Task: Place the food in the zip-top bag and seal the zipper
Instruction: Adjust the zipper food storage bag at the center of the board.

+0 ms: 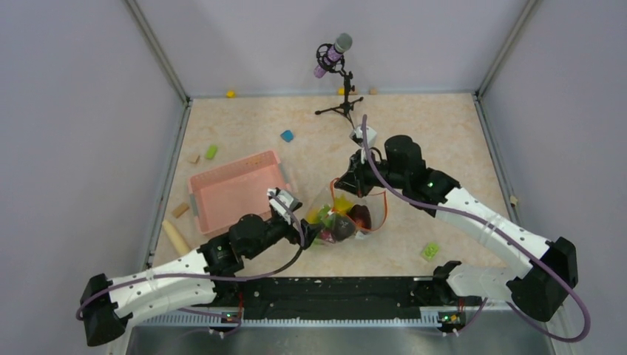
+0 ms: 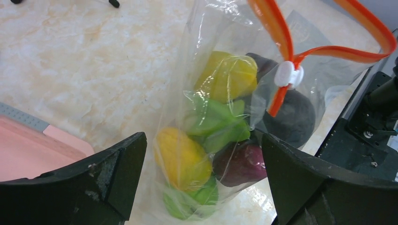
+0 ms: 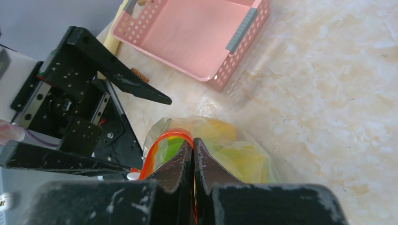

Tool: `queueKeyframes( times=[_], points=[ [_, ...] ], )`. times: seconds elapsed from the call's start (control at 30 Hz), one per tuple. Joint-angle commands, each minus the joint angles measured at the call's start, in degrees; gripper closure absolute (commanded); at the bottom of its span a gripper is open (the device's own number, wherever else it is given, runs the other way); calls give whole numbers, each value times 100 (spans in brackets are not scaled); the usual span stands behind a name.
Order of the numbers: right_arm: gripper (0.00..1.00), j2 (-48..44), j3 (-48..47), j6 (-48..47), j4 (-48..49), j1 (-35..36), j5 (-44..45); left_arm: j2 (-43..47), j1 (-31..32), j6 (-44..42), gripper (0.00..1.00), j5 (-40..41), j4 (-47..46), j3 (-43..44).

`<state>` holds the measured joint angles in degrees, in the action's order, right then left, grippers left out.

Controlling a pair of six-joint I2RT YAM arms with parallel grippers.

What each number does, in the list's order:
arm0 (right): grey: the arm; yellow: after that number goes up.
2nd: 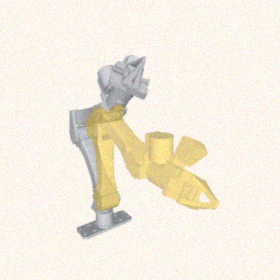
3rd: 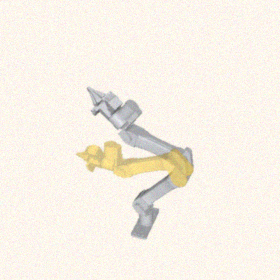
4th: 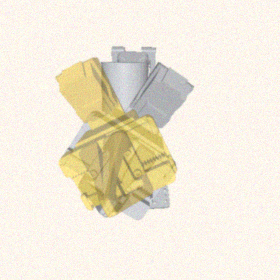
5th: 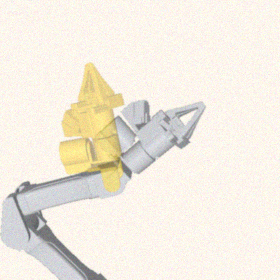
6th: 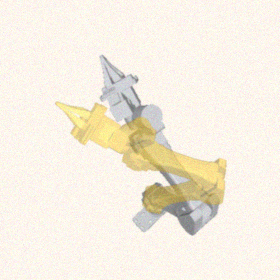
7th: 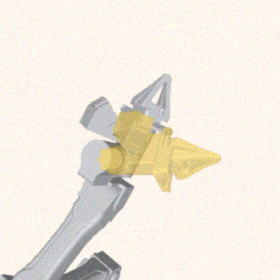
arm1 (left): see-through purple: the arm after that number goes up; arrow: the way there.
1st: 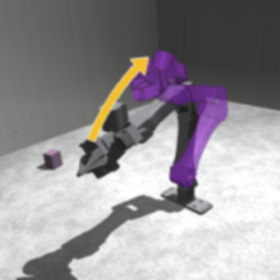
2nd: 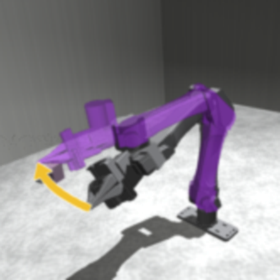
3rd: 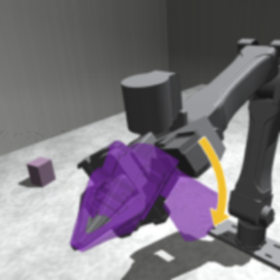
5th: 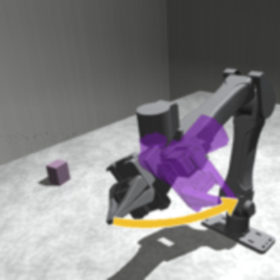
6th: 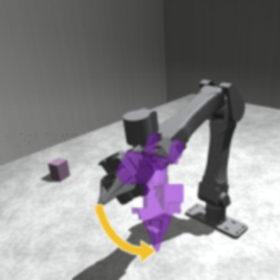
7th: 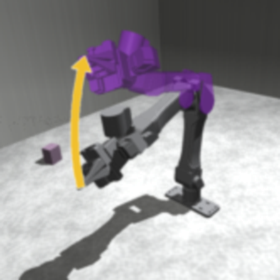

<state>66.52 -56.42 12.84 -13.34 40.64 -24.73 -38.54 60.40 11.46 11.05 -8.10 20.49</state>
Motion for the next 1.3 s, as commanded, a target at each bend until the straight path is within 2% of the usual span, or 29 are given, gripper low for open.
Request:
queueKeyframes(
  times=[0.0,0.13,0.3,0.6,0.83,0.93,1.0,1.07,1.1,1.27],
  points=[
    [100,-73,-323,299,105,-6,294,426,-2,-334,3,-201,-230,181],
    [100,-192,-240,341,156,-12,210,696,-2,-562,4,-478,-175,184],
    [100,-297,-171,571,212,-7,126,432,-1,-1001,8,-1069,7,425],
    [100,-363,-50,760,274,-11,-137,-276,5,-1515,41,-1021,-107,759],
    [100,-454,17,785,286,-11,-260,-372,4,-1643,67,-886,-212,724],
    [100,-511,58,784,301,-7,-269,-361,1,-1662,81,-870,-241,711],
    [100,-529,84,783,317,-8,-277,-331,3,-1684,87,-920,-256,710],
    [100,-551,117,785,334,-6,-271,-290,3,-1691,97,-971,-296,695],
    [100,-552,139,777,337,-8,-258,-266,0,-1685,100,-986,-343,681],
    [100,-541,221,747,342,-11,-100,-274,-1,-1654,100,-1039,-408,674]
  ],
)
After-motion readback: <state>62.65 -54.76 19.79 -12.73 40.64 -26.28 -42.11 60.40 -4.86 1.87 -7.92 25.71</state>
